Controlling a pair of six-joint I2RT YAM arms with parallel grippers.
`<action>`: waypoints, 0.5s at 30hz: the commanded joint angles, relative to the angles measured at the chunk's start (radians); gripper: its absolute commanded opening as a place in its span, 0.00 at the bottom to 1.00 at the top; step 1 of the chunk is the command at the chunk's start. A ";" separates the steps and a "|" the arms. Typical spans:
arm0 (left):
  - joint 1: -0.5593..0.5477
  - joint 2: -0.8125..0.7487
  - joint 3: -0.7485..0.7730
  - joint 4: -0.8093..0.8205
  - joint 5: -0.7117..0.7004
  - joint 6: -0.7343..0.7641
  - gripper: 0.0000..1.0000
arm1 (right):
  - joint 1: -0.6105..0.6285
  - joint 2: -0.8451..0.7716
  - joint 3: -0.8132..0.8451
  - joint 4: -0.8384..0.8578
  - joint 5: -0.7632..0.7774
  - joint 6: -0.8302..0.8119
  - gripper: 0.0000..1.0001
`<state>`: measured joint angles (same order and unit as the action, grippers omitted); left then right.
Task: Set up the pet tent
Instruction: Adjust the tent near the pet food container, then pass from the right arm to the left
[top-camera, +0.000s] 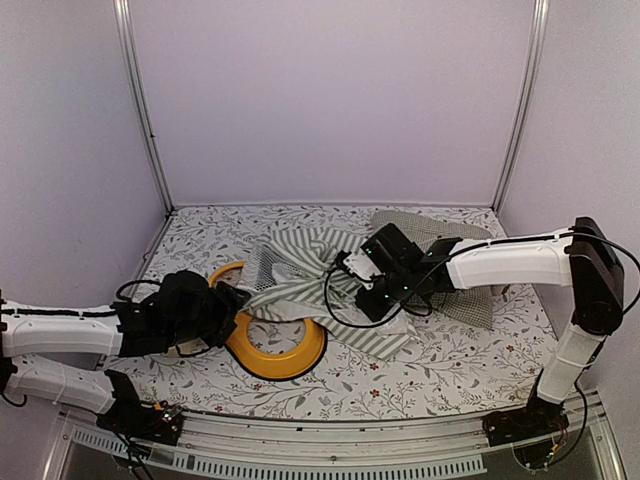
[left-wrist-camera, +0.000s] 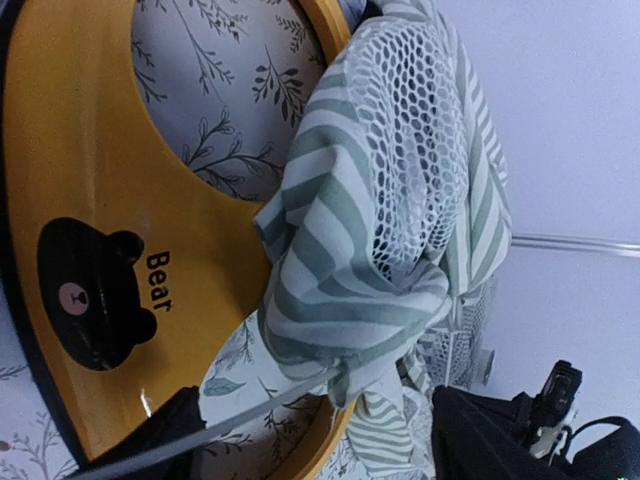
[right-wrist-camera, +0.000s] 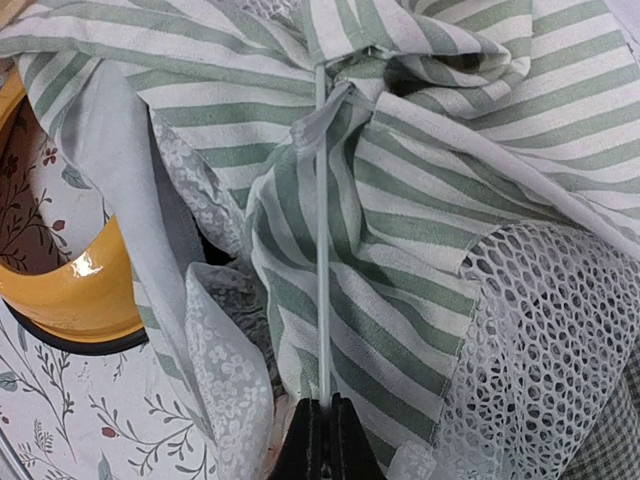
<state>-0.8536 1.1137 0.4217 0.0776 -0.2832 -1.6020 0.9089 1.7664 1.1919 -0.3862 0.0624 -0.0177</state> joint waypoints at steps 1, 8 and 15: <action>-0.009 -0.133 0.074 -0.223 -0.006 0.174 0.86 | -0.002 -0.078 -0.060 0.049 0.007 0.065 0.00; 0.249 -0.158 0.270 -0.363 0.083 0.452 0.90 | -0.013 -0.110 -0.084 0.090 -0.032 0.070 0.00; 0.593 0.291 0.566 -0.220 0.363 0.647 0.89 | -0.013 -0.124 -0.069 0.102 -0.065 0.053 0.00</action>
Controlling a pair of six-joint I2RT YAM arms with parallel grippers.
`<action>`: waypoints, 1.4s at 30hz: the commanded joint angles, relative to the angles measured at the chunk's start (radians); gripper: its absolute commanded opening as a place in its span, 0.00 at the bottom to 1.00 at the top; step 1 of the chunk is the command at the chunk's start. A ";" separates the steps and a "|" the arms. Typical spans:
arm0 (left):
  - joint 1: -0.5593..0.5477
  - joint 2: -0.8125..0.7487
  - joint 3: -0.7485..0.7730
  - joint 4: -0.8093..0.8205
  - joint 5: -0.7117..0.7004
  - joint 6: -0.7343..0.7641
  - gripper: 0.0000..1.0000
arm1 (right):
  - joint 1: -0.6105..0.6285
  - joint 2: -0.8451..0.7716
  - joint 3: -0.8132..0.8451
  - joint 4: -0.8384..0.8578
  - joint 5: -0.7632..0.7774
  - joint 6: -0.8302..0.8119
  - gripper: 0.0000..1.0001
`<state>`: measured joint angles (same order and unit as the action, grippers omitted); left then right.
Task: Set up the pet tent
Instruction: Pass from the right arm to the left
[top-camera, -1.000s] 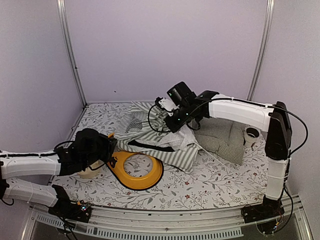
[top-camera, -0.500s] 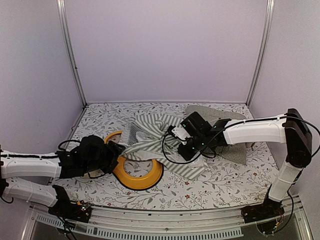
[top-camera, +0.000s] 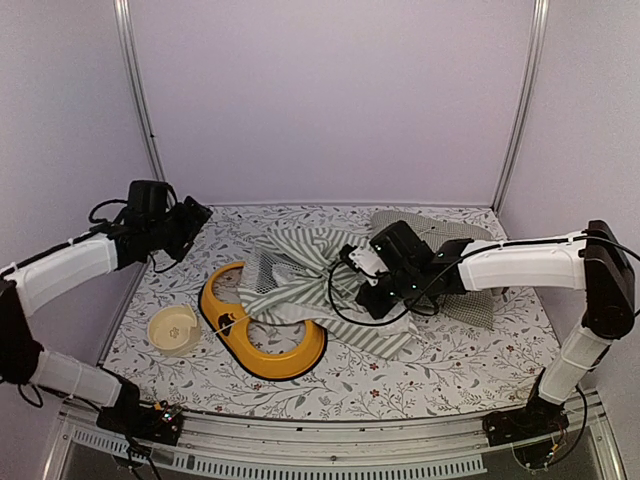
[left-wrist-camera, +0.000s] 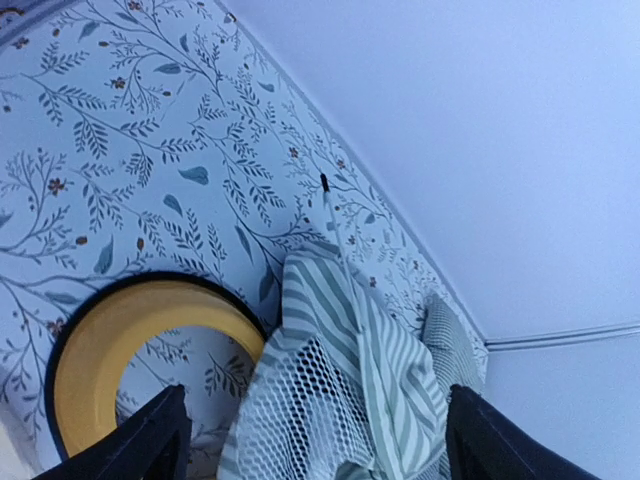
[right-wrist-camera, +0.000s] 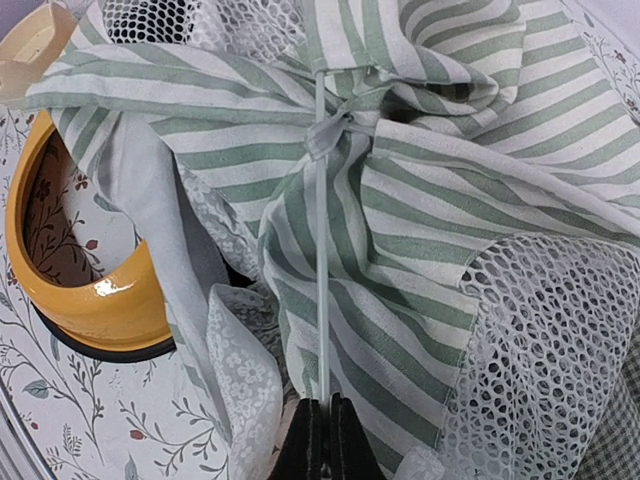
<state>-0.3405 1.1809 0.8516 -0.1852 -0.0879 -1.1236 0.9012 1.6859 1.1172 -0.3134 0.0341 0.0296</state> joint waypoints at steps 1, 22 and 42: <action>0.092 0.289 0.192 0.046 0.176 0.193 0.88 | -0.004 -0.047 0.004 0.030 -0.051 0.006 0.00; 0.147 0.812 0.466 0.269 0.424 0.204 0.00 | 0.003 -0.031 0.055 -0.096 0.003 0.030 0.07; 0.120 0.579 0.185 0.523 0.603 -0.183 0.00 | 0.087 0.553 1.050 -0.350 0.088 -0.049 0.63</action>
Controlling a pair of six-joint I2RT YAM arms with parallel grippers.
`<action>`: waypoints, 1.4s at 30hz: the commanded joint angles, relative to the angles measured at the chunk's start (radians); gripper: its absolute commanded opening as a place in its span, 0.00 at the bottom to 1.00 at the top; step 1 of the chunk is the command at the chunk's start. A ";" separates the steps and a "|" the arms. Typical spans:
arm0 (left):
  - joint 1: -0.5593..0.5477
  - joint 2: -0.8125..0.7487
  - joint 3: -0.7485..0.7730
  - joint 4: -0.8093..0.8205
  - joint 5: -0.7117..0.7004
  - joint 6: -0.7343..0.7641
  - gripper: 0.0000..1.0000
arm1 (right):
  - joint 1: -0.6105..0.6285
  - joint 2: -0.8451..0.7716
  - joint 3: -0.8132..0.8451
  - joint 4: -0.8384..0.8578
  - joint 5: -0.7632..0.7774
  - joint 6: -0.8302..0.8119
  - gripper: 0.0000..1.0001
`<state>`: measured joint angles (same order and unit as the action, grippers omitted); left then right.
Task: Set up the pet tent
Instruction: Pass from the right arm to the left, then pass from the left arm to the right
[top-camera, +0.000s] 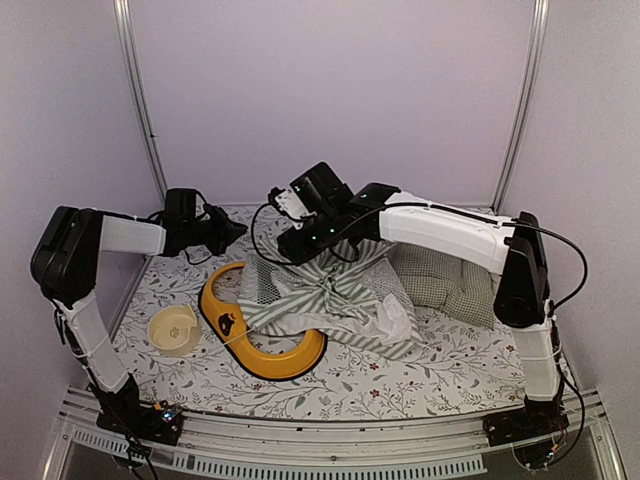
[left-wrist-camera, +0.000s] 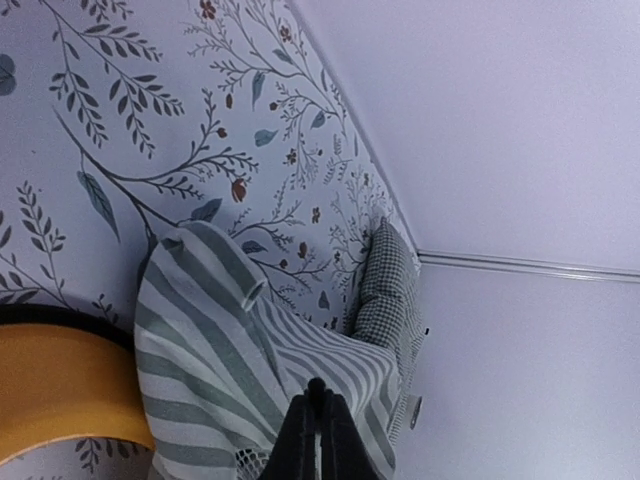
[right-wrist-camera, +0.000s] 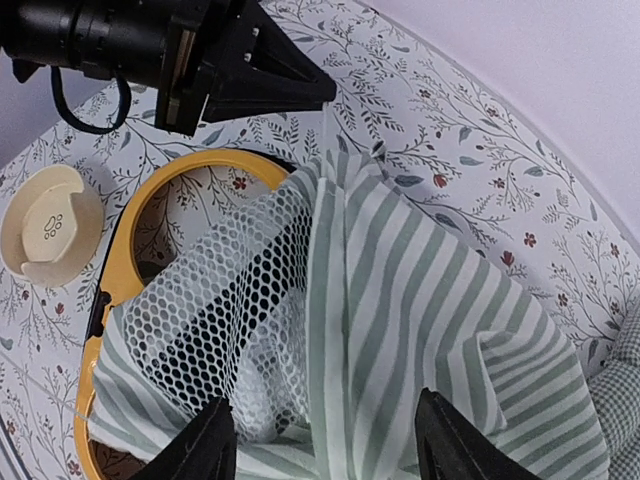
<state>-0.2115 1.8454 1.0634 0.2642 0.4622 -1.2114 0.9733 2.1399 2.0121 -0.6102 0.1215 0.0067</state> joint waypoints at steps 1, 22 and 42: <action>-0.011 -0.101 -0.037 0.075 0.051 -0.114 0.00 | 0.014 0.121 0.188 -0.055 -0.006 -0.027 0.61; -0.151 -0.152 -0.127 0.141 0.031 -0.190 0.00 | -0.020 0.217 0.228 0.049 0.044 -0.112 0.50; -0.122 -0.228 -0.116 0.038 -0.005 -0.098 0.00 | -0.020 0.311 0.282 0.157 0.088 -0.160 0.13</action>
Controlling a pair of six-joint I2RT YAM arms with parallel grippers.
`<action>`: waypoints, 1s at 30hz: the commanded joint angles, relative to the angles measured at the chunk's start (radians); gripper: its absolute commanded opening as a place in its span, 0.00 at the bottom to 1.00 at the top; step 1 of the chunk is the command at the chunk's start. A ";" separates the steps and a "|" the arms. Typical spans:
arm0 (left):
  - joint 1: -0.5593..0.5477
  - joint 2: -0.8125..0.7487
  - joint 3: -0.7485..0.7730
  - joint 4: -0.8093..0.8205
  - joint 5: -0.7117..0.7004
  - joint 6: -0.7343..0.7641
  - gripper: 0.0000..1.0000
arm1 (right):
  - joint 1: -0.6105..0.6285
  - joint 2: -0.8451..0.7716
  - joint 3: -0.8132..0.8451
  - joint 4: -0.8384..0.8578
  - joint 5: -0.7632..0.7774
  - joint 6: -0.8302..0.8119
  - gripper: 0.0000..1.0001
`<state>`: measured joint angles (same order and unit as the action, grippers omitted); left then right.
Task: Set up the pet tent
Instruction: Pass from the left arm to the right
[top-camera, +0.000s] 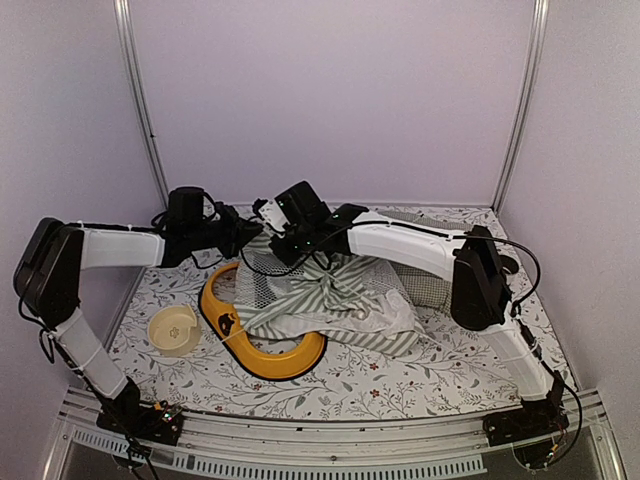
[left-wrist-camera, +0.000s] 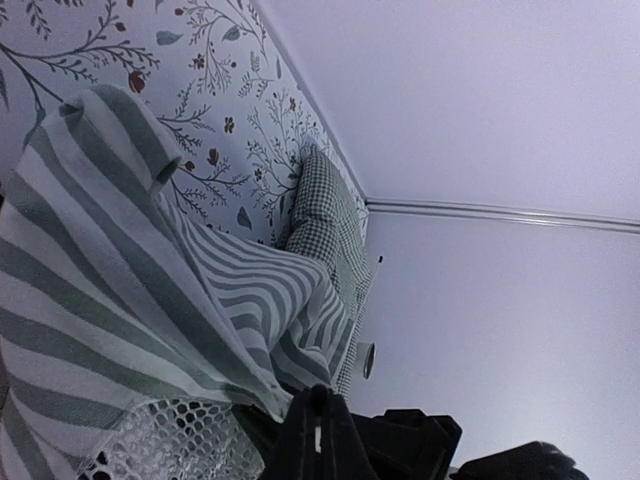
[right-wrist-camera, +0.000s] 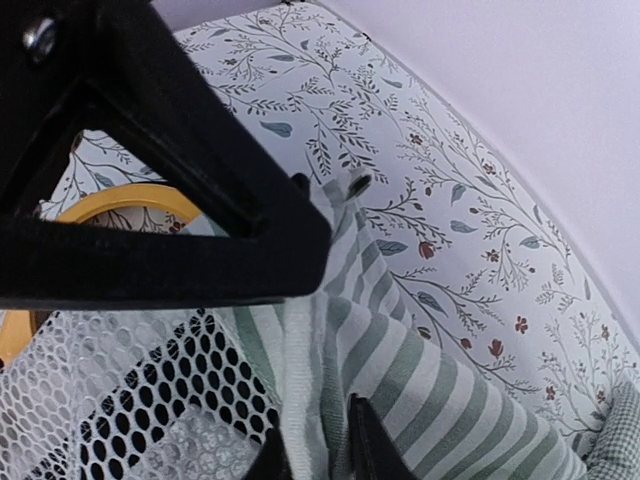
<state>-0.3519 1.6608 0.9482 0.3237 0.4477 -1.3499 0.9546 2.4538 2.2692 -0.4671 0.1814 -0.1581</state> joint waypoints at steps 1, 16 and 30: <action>0.029 -0.045 -0.001 -0.023 0.013 0.045 0.00 | -0.001 -0.008 0.021 0.009 0.025 0.008 0.11; 0.102 -0.012 0.012 -0.016 0.057 0.097 0.00 | 0.006 -0.095 -0.078 -0.023 -0.006 0.058 0.00; 0.145 -0.007 0.049 -0.067 0.034 0.218 0.50 | 0.007 -0.154 -0.107 -0.044 -0.045 0.061 0.00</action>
<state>-0.2394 1.6451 0.9703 0.2878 0.5144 -1.1995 0.9657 2.3684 2.1658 -0.4931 0.1452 -0.1085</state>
